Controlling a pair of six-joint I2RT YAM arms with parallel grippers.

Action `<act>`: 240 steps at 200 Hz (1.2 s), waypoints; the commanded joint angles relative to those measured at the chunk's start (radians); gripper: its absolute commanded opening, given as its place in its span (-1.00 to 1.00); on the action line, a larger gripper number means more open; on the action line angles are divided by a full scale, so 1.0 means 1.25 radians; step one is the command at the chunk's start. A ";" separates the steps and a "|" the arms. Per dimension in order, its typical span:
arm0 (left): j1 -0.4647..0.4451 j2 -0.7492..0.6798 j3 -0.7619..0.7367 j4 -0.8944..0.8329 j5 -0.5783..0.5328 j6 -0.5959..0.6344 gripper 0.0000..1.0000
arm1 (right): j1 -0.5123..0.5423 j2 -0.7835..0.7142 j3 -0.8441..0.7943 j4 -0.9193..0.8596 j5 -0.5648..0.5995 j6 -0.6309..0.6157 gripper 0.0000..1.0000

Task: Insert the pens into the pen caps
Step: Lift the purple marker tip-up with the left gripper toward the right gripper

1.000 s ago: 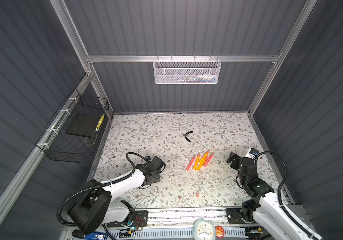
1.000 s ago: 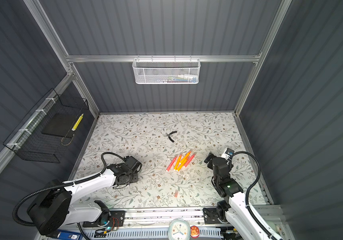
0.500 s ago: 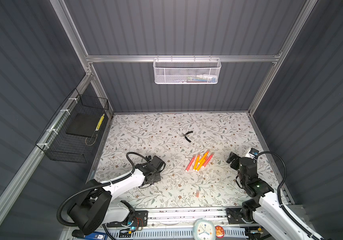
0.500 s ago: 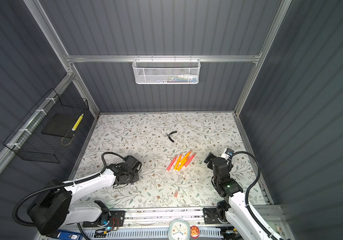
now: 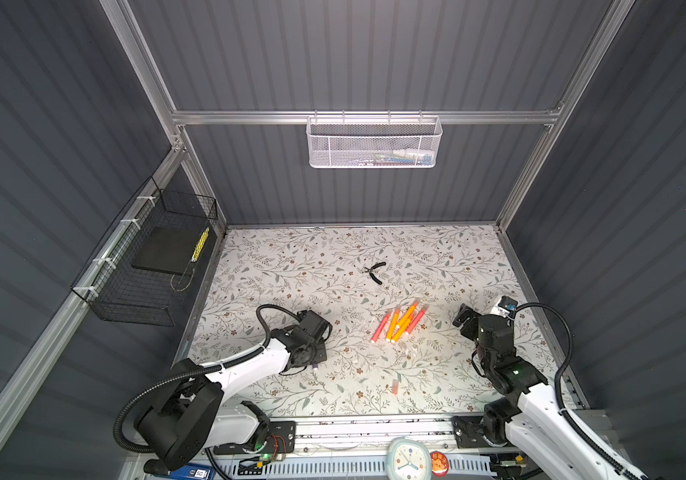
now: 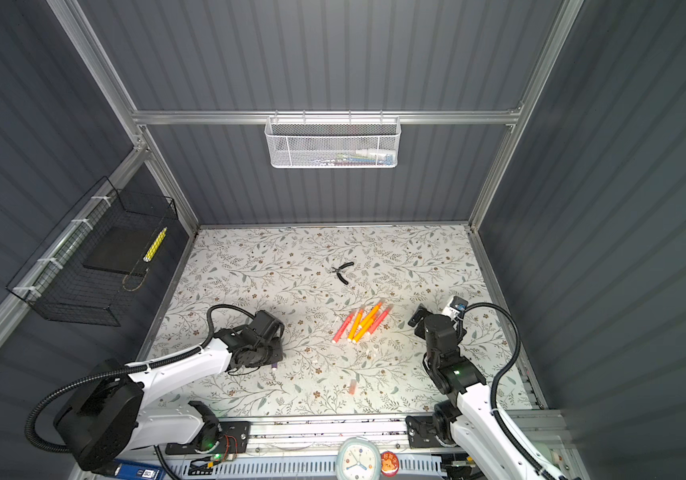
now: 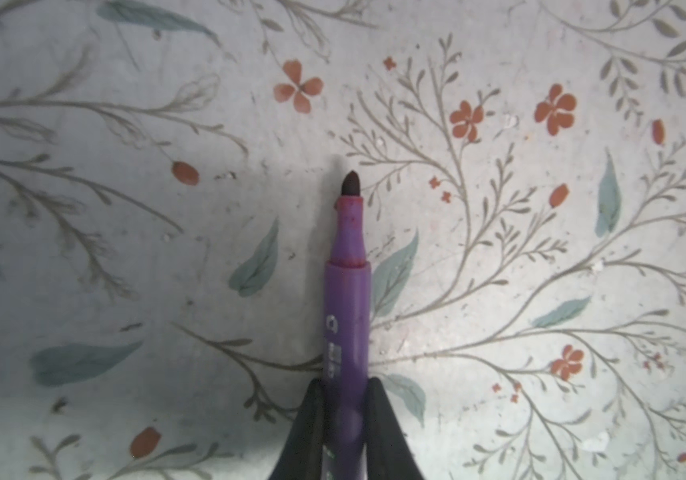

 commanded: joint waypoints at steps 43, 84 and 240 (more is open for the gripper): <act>-0.181 -0.060 0.065 0.113 -0.110 -0.017 -1.00 | 0.009 -0.009 0.052 -0.068 -0.267 0.080 0.86; -0.318 0.001 0.113 0.195 -0.170 0.078 -1.00 | 0.253 -0.022 0.033 0.048 -0.317 0.188 0.81; -0.407 0.035 0.090 0.425 -0.050 0.193 -1.00 | 0.493 0.232 -0.061 0.500 -0.317 0.378 0.27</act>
